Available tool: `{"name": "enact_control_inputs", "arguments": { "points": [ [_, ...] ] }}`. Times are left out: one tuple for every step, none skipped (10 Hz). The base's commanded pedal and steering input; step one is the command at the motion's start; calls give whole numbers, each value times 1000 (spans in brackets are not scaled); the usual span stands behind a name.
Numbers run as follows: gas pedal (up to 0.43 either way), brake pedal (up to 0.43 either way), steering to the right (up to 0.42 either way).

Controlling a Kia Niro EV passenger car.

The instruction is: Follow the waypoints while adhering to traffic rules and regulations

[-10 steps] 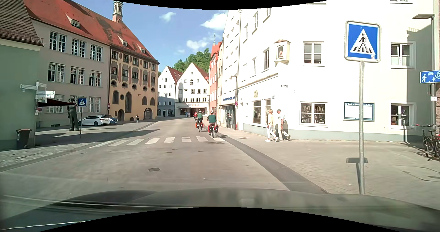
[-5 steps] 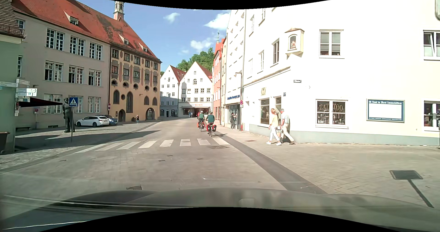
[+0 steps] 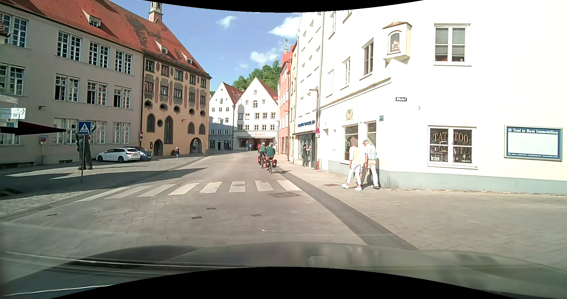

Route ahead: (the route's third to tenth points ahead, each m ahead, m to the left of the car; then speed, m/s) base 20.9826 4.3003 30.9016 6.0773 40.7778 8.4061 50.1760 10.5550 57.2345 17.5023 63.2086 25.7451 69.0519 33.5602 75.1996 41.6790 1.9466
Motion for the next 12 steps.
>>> {"name": "enact_control_inputs", "arguments": {
  "points": [
    [0,238,-73],
    [0,226,-78],
    [0,122,-82],
    [0,73,-83],
    [0,73,-84],
    [0,91,-84],
    [0,152,-84],
    [0,177,-84],
    [0,177,-85],
    [0,189,-85],
    [0,220,-85],
    [0,220,-84]
  ]
}}
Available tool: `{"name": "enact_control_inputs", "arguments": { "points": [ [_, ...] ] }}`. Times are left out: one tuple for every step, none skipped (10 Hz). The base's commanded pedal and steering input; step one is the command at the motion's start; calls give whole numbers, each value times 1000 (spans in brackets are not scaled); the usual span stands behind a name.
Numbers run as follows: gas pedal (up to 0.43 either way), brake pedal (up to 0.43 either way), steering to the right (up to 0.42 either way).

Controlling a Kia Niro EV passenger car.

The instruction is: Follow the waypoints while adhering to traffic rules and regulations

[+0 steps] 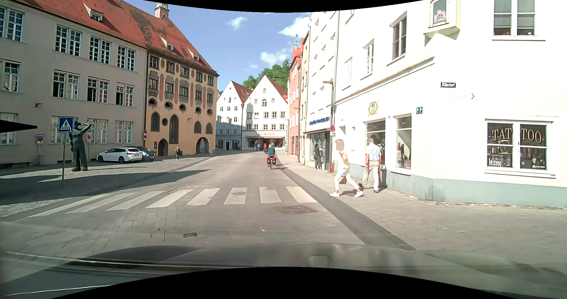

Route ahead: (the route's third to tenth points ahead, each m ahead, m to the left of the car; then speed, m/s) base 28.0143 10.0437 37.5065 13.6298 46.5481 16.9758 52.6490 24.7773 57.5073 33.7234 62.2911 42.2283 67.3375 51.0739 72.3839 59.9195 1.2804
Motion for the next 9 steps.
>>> {"name": "enact_control_inputs", "arguments": {
  "points": [
    [0,213,-85],
    [0,201,-85],
    [0,165,-84],
    [0,128,-85],
    [0,122,-83],
    [0,116,-80],
    [0,37,-79],
    [0,6,-76],
    [0,12,-74]
  ]
}}
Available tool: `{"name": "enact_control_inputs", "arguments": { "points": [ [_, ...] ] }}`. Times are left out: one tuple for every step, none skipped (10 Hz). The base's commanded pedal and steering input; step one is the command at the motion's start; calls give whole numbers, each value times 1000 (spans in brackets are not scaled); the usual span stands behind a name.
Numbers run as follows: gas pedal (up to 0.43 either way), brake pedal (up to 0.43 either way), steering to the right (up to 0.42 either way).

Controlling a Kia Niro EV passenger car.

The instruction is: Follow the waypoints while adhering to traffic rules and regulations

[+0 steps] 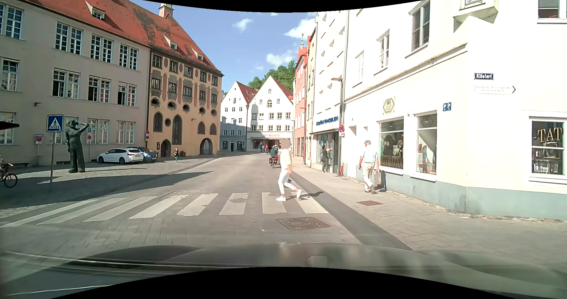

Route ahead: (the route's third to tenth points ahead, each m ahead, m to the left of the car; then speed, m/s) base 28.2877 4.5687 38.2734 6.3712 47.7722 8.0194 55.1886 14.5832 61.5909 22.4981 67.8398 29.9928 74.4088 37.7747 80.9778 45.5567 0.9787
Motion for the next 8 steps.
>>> {"name": "enact_control_inputs", "arguments": {
  "points": [
    [0,6,-73],
    [0,12,-73],
    [0,6,-73],
    [0,6,-72],
    [0,18,-71],
    [0,67,-71],
    [0,140,-71],
    [0,159,-70]
  ]
}}
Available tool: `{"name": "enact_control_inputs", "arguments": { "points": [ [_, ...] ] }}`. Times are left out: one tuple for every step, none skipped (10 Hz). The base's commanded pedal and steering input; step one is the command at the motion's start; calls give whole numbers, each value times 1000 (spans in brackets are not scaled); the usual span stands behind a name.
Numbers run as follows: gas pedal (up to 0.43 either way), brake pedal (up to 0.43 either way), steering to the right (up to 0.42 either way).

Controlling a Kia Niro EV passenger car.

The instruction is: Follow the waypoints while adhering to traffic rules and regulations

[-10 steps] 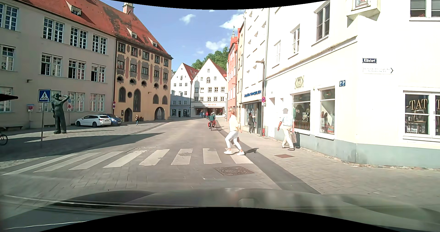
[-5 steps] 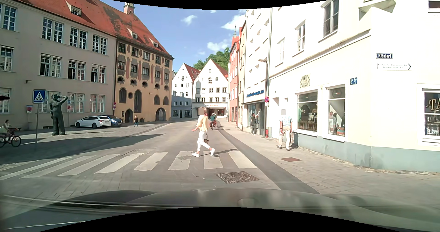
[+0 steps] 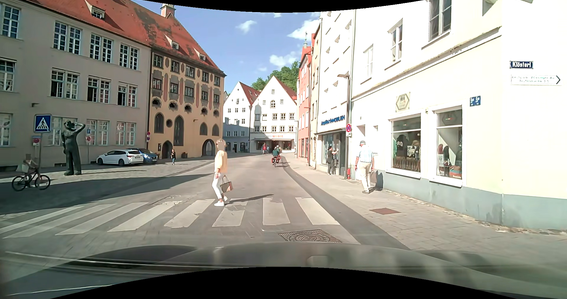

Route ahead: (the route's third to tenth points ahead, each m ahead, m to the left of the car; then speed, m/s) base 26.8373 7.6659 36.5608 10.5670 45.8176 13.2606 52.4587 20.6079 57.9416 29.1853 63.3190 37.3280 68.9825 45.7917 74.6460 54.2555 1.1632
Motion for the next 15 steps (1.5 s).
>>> {"name": "enact_control_inputs", "arguments": {
  "points": [
    [0,189,-70],
    [0,232,-69],
    [0,250,-69],
    [0,262,-68],
    [0,256,-67],
    [0,244,-67],
    [0,238,-67],
    [0,226,-67],
    [0,232,-67],
    [0,232,-67],
    [0,226,-67],
    [0,226,-67],
    [0,213,-67],
    [0,220,-67],
    [0,220,-67]
  ]
}}
